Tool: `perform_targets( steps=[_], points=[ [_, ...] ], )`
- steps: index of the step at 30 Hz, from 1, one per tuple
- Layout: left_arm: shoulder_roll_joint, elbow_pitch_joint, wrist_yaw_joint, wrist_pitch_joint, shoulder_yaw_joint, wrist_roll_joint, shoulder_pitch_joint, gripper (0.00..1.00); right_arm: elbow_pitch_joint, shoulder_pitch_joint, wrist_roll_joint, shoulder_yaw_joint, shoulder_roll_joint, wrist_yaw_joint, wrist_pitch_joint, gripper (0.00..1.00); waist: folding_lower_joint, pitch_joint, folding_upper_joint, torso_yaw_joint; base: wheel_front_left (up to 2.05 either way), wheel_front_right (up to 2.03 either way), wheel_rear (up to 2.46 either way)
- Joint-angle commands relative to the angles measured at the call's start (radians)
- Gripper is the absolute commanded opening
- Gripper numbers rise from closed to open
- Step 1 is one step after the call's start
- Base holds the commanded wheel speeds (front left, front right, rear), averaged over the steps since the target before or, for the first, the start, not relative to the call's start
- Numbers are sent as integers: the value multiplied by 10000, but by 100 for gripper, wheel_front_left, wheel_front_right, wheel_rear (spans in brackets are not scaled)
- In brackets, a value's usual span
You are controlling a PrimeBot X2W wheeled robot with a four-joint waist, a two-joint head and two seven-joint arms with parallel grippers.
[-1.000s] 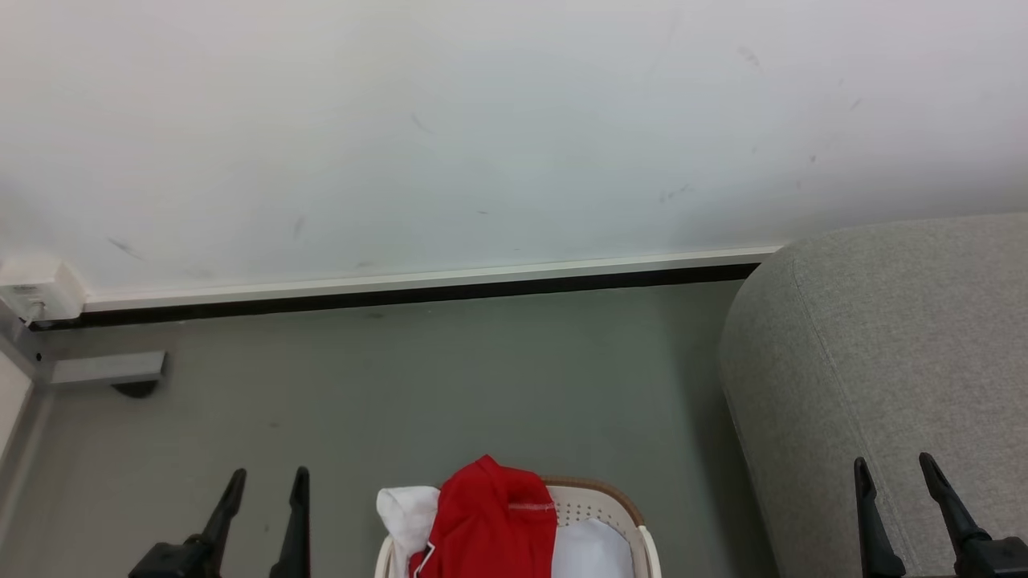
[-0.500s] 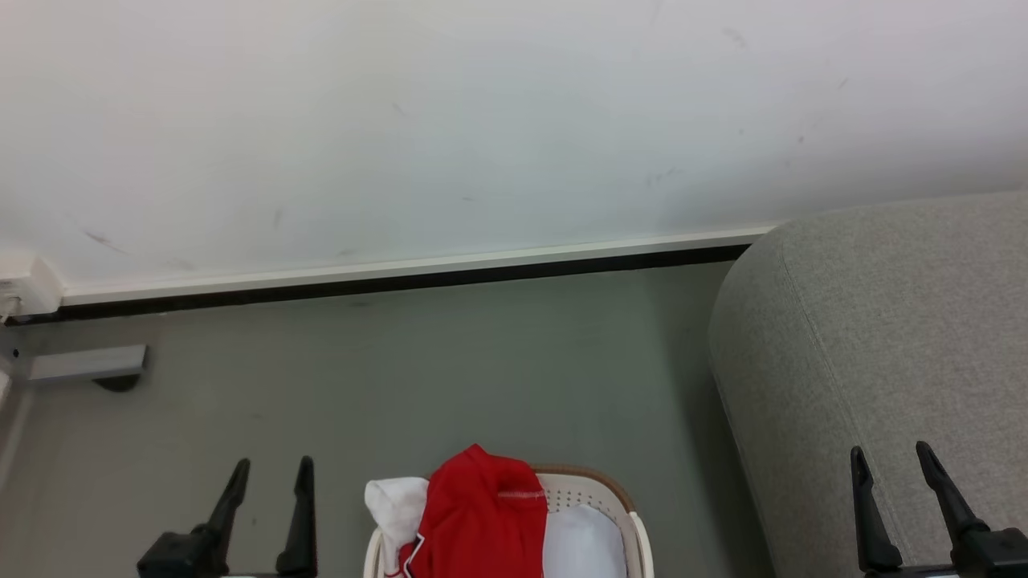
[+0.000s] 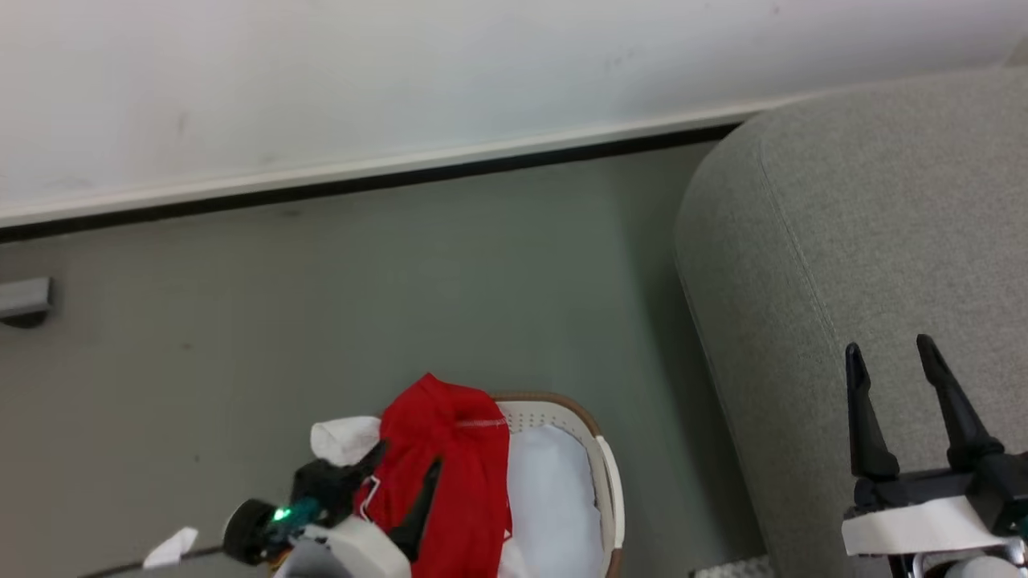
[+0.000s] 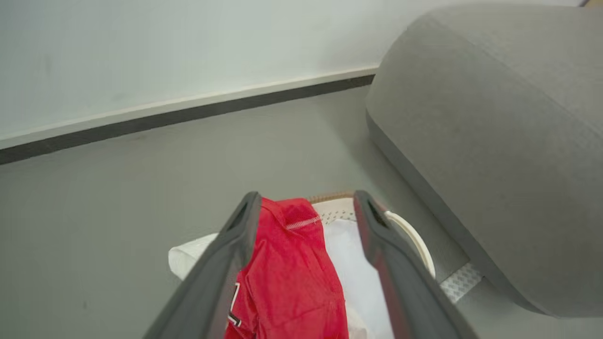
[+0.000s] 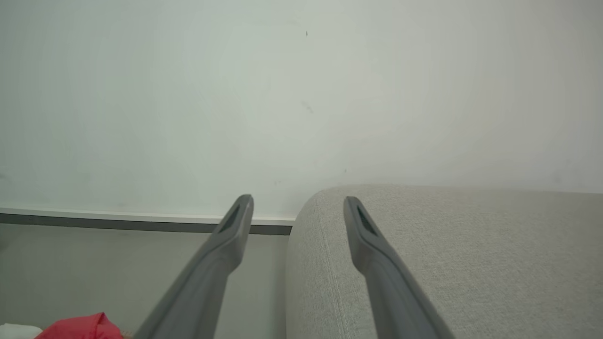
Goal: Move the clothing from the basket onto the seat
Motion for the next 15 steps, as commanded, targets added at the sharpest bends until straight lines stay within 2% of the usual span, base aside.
perform_targets(
  steps=[1, 4, 7, 10, 15],
  points=[
    [192, 267, 16, 237, -354, -126, -406, 100, -183, -281, 98, 49, -10, -24, -4, 100, -1, 950, 0, -491, 0, 0, 0],
    [328, 885, 17, 771, -1099, -506, -1158, 100, -546, -651, 247, 157, -13, -24, -5, 100, -1, 1806, 0, -744, 0, 0, 0],
    [305, 1297, 17, 1157, -1415, -930, -1577, 100, -766, -894, 343, 210, -10, -24, -5, 100, -1, 2344, 0, -882, 0, 0, 0],
    [563, 1937, 17, 1651, -1910, -1244, -2220, 100, -1097, -1212, 551, 325, -13, -24, -4, 100, -1, 3154, 0, -1075, 0, 0, 0],
    [676, 2958, 17, 2061, -2151, -1366, -3148, 100, -1650, -1706, 814, 426, -10, -24, -5, 100, -1, 4376, 0, -1293, 0, 0, 0]
  ],
)
